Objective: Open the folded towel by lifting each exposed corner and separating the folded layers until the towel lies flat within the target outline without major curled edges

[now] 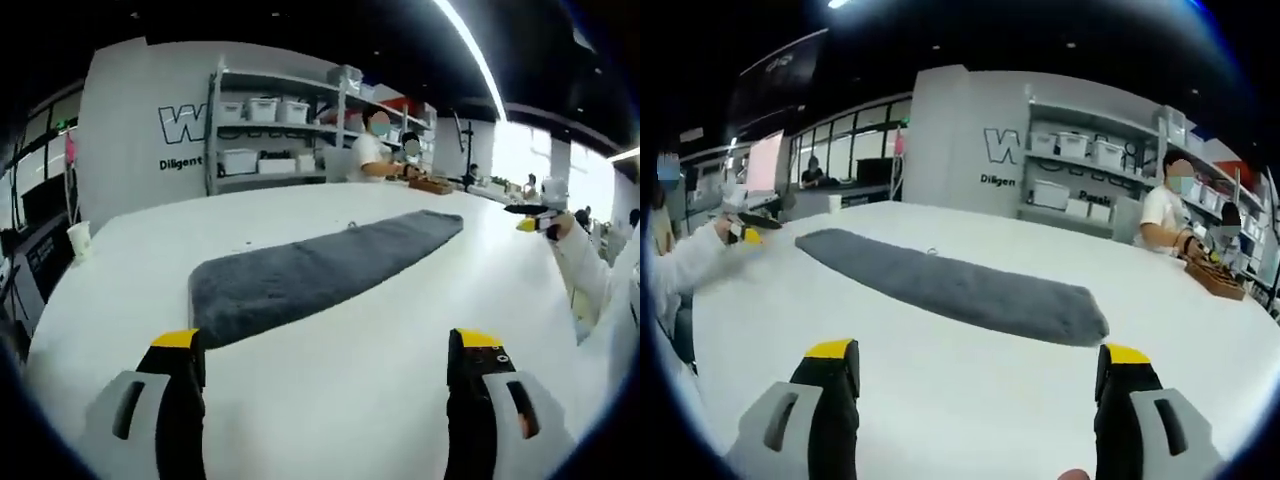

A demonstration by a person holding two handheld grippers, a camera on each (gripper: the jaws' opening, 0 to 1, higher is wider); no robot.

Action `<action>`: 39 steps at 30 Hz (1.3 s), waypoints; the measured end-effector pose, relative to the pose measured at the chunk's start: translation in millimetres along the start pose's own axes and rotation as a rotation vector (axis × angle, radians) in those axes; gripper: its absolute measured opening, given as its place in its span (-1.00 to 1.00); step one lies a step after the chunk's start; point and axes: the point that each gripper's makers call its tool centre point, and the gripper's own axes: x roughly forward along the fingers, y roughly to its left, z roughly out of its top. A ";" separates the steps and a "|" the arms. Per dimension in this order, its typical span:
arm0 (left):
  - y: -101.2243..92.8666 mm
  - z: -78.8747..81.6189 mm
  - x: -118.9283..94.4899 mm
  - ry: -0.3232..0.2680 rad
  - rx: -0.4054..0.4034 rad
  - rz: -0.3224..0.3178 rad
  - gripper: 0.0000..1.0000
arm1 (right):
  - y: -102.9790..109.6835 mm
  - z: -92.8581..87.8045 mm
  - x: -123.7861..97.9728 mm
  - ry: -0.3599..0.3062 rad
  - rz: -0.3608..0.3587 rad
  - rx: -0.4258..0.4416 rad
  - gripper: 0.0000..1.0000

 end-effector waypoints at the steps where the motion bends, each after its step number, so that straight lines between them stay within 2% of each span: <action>1: 1.0 4.0 5.7 -0.002 -0.025 -0.014 0.99 | 1.6 -0.4 0.0 -0.005 0.003 0.003 0.98; 3: 9.1 17.5 23.0 -0.008 -0.028 -0.026 0.97 | 6.4 -3.1 -0.1 -0.012 0.013 0.008 0.98; 7: 35.7 21.7 60.8 0.113 -0.042 0.010 0.59 | 13.3 -12.5 -1.6 -0.012 0.034 0.018 0.98; 8: 37.0 24.0 64.5 0.107 -0.050 0.005 0.55 | 13.2 -14.0 -2.4 -0.012 0.035 0.020 0.98; 9: 44.8 34.3 81.7 0.072 -0.071 -0.007 0.49 | 13.2 -15.4 -3.3 -0.012 0.036 0.022 0.98; 10: 46.2 32.9 83.1 0.080 -0.056 -0.001 0.42 | 13.1 -15.9 -3.7 -0.011 0.035 0.022 0.98; 11: 60.5 31.4 91.7 0.101 -0.042 0.038 0.34 | 10.9 -17.0 -5.7 -0.013 0.031 0.023 0.98; 14: 101.4 29.5 112.3 0.150 0.009 0.133 0.31 | 4.1 -18.6 -10.5 -0.023 0.016 0.028 0.97; 15: 112.3 25.9 118.0 0.177 0.042 0.148 0.26 | 1.7 -19.6 -11.8 -0.026 0.013 0.031 0.97; 17: 120.1 22.7 126.3 0.192 0.039 0.137 0.16 | -1.4 -20.9 -12.9 -0.029 0.007 0.037 0.96; 19: 133.4 23.3 130.8 0.188 0.028 0.153 0.05 | -3.8 -22.7 -13.4 -0.029 0.003 0.040 0.96; 21: 139.8 25.1 133.7 0.181 0.034 0.157 -0.08 | -5.5 -24.7 -12.5 -0.027 0.000 0.042 0.95; 22: 140.8 25.2 135.1 0.179 0.036 0.155 -0.22 | -5.9 -25.5 -11.9 -0.026 0.000 0.043 0.95; 25: 136.9 23.3 141.3 0.198 0.063 0.107 -0.52 | -7.5 -28.9 -7.4 -0.019 0.003 0.049 0.94; 28: 140.8 11.5 142.7 0.285 0.122 0.125 -0.62 | -7.7 -30.6 -3.1 -0.012 0.004 0.050 0.94; 34: 139.7 11.8 143.8 0.278 0.126 0.120 -0.89 | -4.1 -27.8 1.4 -0.016 0.014 0.049 0.93; 39: 136.0 11.6 141.9 0.275 0.120 0.099 -0.95 | -2.3 -26.3 2.3 -0.013 0.019 0.044 0.93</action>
